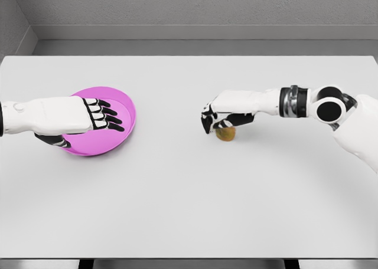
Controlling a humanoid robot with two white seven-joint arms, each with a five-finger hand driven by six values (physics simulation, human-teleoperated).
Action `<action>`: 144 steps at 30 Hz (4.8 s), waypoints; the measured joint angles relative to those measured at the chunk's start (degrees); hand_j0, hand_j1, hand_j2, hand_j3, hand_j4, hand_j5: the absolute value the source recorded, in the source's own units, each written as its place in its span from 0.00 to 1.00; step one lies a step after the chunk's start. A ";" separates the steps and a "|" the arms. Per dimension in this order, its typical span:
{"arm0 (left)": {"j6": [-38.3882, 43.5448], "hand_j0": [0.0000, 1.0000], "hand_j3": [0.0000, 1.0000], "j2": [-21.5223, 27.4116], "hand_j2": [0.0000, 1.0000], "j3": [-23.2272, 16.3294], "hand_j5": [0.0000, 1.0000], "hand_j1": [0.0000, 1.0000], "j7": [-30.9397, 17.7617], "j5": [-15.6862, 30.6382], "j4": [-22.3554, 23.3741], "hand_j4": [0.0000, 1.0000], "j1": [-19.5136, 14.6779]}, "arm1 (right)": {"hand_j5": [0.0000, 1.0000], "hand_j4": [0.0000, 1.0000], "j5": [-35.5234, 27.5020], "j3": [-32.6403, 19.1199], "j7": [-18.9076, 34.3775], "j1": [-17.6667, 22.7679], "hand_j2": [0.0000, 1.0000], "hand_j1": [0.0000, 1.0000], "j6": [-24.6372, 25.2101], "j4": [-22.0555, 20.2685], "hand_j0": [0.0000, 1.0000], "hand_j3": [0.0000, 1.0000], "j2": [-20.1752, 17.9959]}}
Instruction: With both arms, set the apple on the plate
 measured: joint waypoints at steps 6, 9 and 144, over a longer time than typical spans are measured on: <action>0.00 1.00 1.00 -0.03 1.00 0.01 1.00 1.00 0.00 0.00 0.00 1.00 0.00 | 1.00 1.00 0.35 -10.22 0.01 3.33 1.00 1.00 -1.24 1.01 1.00 1.00 -0.82; 0.00 1.00 1.00 -0.06 1.00 0.02 1.00 1.00 0.00 -0.03 -0.01 1.00 0.00 | 1.00 1.00 0.68 -20.64 0.01 7.91 1.00 1.00 -2.66 3.00 1.00 1.00 -3.70; -0.01 0.67 0.67 -48.86 0.67 -25.93 0.67 0.67 -6.34 -6.26 37.00 0.67 -21.80 | 1.00 1.00 5.15 -30.07 0.01 10.63 1.00 1.00 -3.71 10.06 1.00 1.00 -3.65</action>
